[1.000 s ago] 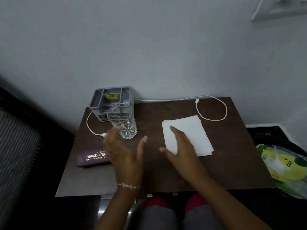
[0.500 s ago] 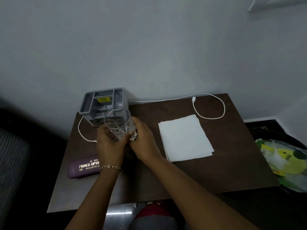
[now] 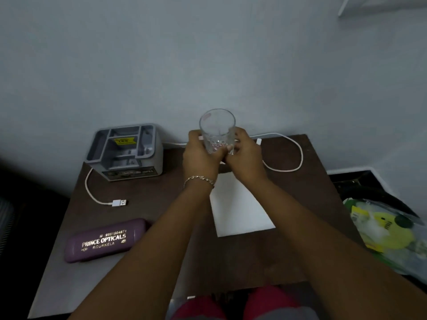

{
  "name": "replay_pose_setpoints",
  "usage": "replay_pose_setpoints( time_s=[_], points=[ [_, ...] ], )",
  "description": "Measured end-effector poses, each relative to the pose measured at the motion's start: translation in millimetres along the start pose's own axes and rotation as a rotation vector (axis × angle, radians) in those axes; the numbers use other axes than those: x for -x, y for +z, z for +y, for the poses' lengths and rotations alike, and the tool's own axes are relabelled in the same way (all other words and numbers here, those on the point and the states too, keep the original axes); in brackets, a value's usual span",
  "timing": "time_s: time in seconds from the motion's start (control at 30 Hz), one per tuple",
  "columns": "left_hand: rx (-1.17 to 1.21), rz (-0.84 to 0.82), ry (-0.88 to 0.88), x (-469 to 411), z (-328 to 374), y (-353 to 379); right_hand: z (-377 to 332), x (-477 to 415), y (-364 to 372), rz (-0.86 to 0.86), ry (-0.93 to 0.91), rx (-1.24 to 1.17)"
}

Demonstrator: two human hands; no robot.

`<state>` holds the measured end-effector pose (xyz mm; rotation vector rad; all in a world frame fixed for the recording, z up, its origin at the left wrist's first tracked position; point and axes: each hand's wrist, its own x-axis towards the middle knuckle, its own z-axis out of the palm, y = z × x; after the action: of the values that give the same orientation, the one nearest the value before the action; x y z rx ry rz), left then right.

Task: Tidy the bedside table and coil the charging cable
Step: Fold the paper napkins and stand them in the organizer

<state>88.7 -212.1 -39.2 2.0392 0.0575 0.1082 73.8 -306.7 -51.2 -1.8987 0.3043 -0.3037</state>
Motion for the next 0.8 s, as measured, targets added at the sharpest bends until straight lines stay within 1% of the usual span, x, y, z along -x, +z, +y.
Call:
replay_pose_setpoints(
  time_s=[0.17, 0.27, 0.43, 0.5, 0.57, 0.6, 0.63, 0.67, 0.73, 0.77, 0.8],
  points=[
    [0.0, -0.029, -0.011, -5, -7, 19, 10, -7, -11, -0.027, 0.02, 0.002],
    [-0.014, -0.032, -0.01, -8, -9, 21, 15, -7, -9, -0.013, 0.006, -0.012],
    [-0.014, -0.087, -0.019, -2, -7, 18, 21, -8, -4, -0.03, 0.056, -0.024],
    [0.018, -0.062, -0.015, 10, -6, 9, 23, 3, -2, 0.032, 0.094, 0.012],
    [0.082, 0.041, 0.028, 24, -9, -12, 21, 28, -2, 0.156, 0.1, 0.007],
    [0.071, 0.129, 0.076, 29, -15, -25, 21, 42, 0, 0.2, 0.073, -0.02],
    [0.013, 0.236, 0.125, 30, -22, -41, 17, 56, 3, 0.208, 0.062, -0.057],
    [-0.069, 0.351, 0.15, 28, -30, -57, 16, 68, 10, 0.179, 0.071, -0.098],
    [-0.174, 0.542, 0.121, 17, -50, -92, 8, 81, 29, 0.053, 0.118, -0.148],
    [-0.174, 0.59, 0.081, 8, -58, -108, 4, 82, 41, -0.013, 0.145, -0.148],
    [-0.142, 0.6, 0.013, -2, -65, -124, -1, 80, 52, -0.076, 0.151, -0.15]
  ],
)
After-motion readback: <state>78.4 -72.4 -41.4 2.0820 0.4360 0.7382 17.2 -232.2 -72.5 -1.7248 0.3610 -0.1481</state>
